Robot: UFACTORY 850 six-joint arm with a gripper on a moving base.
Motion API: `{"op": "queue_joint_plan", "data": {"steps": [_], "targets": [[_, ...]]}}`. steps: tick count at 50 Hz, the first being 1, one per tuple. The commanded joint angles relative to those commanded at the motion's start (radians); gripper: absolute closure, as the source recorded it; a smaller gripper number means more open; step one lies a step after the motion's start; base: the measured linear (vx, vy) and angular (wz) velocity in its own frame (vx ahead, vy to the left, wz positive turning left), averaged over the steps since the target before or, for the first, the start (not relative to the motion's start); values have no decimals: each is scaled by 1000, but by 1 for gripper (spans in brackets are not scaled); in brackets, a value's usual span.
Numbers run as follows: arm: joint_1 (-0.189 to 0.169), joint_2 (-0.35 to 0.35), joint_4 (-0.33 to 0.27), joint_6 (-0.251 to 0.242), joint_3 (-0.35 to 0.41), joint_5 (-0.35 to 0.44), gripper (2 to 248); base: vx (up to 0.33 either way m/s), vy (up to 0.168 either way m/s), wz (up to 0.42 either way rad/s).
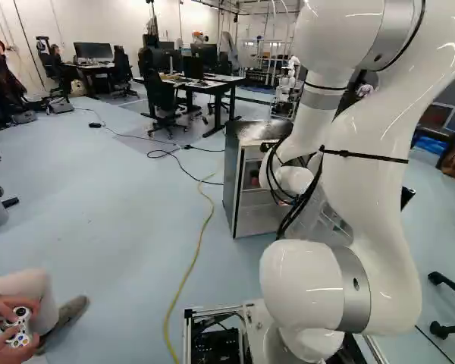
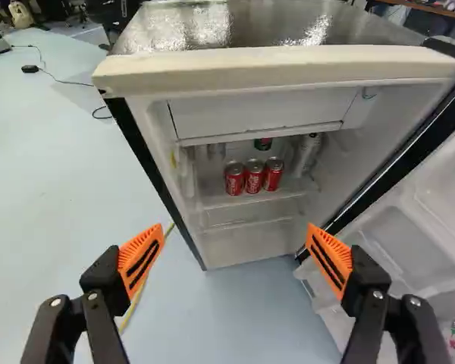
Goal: Grab a drink from the fridge
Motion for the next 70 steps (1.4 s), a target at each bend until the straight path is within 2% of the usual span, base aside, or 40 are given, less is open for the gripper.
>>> {"op": "queue_joint_plan", "data": {"steps": [49, 70], "targets": [[0, -171, -2, 0, -73, 0, 3, 0, 0, 0], [-1, -246, -2, 0, -109, 35, 3, 0, 0, 0]]}}
